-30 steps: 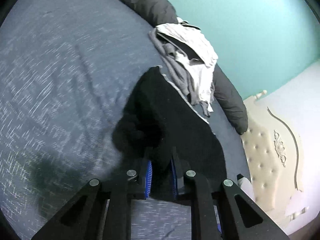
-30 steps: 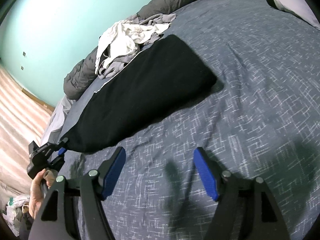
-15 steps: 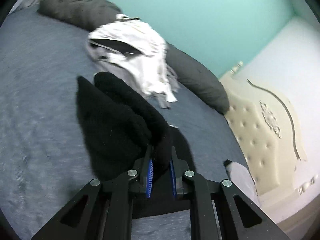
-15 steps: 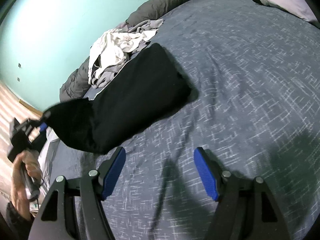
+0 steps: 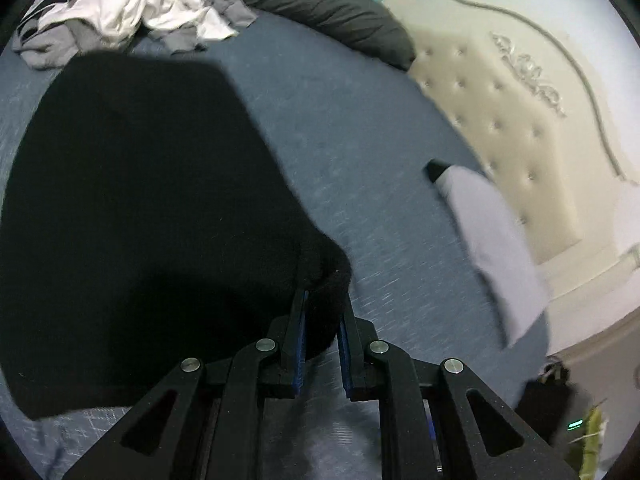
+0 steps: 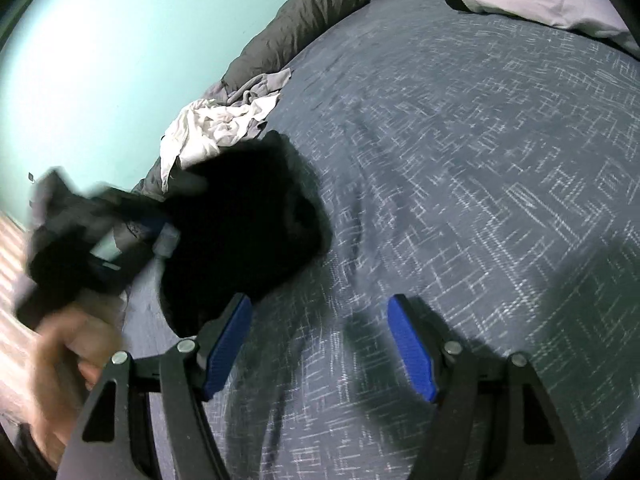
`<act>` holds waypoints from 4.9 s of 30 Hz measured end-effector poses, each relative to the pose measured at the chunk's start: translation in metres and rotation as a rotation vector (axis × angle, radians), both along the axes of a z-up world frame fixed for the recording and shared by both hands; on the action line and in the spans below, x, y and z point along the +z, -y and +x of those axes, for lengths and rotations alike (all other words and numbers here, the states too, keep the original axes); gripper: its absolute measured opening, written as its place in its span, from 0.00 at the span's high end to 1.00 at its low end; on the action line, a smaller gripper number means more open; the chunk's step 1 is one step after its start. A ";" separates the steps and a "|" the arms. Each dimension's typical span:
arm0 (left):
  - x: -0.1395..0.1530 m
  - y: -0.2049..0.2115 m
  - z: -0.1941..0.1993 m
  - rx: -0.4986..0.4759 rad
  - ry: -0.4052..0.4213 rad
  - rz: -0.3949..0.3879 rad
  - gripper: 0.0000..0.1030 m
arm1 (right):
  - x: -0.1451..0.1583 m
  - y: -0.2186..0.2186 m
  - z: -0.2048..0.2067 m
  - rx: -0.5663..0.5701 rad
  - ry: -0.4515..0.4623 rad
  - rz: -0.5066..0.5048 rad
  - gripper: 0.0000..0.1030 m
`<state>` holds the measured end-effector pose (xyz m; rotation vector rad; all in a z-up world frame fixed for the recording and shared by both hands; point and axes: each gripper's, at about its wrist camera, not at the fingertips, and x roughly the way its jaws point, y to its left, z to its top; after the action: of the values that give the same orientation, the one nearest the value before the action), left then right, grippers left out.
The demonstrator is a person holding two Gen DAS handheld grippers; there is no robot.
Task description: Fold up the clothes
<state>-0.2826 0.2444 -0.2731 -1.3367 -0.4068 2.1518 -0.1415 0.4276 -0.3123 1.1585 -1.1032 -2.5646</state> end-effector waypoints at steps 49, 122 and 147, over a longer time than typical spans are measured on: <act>0.024 0.100 0.031 0.106 -0.193 -0.321 0.62 | 0.043 0.020 -0.031 0.056 -0.083 0.049 0.31; -0.018 0.153 0.035 0.148 -0.107 -0.131 0.45 | 0.032 0.068 -0.334 0.343 0.107 0.404 0.94; 0.020 0.179 0.040 0.226 -0.061 -0.130 0.45 | 0.058 0.039 -0.199 0.340 0.088 0.266 0.52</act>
<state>-0.2430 0.0656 -0.2535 -1.3464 -0.4164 2.4357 -0.3410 0.3886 -0.2541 1.3895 -0.5262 -2.4573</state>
